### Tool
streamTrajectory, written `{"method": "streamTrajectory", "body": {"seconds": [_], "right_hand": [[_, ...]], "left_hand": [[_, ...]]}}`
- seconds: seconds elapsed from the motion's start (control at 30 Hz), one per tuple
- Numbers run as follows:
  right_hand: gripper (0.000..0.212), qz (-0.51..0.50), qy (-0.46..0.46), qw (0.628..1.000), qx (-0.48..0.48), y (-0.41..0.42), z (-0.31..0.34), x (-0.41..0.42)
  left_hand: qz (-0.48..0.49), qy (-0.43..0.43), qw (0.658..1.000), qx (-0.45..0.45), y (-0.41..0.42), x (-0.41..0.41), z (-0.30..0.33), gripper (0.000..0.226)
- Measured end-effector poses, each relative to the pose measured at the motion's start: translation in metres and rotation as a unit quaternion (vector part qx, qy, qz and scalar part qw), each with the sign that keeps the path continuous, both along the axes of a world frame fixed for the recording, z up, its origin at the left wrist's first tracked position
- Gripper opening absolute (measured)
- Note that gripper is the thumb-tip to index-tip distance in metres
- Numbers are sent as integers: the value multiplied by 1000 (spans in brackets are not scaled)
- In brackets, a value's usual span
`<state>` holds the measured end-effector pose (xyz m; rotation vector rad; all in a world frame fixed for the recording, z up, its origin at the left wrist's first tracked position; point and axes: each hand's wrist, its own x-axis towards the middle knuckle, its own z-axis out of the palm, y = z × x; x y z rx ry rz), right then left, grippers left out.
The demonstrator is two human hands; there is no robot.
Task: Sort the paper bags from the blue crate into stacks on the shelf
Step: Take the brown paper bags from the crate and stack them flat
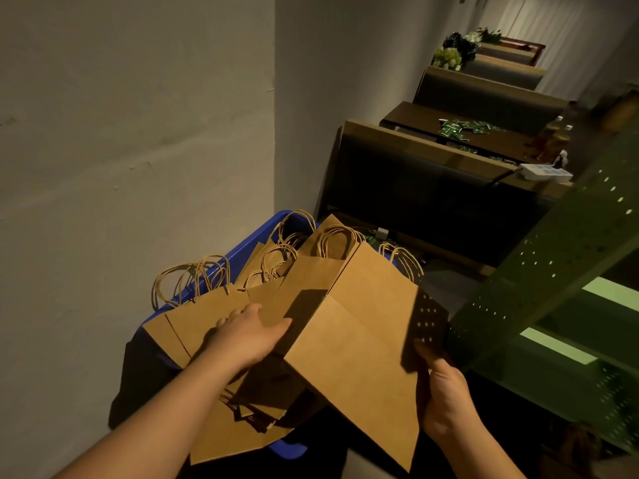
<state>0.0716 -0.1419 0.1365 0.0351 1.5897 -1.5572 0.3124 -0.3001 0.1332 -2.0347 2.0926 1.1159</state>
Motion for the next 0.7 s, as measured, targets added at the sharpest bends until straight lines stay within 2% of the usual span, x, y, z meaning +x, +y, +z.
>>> {"method": "streamTrajectory", "body": {"seconds": [0.13, 0.27, 0.43, 0.57, 0.63, 0.7], "right_hand": [[18, 5, -12, 1000, -4, -3, 3, 4], [18, 9, -12, 1000, -22, -6, 5, 4], [21, 11, -22, 999, -42, -5, 9, 6], [31, -9, -13, 998, -69, -7, 10, 3], [47, -11, -39, 996, -76, -9, 10, 4], [46, -11, -58, 994, -87, -10, 16, 4]], "left_hand": [[-46, -79, 996, 7, -6, -13, -6, 80], [-4, -71, 997, 27, -7, -15, -7, 85], [45, 5, 997, 63, -7, -11, -2, 84], [103, 132, 981, 96, -6, -10, 8, 50], [139, 212, 961, 108, -5, -6, 11, 41], [161, 269, 941, 127, -2, -1, 15, 32]]}}
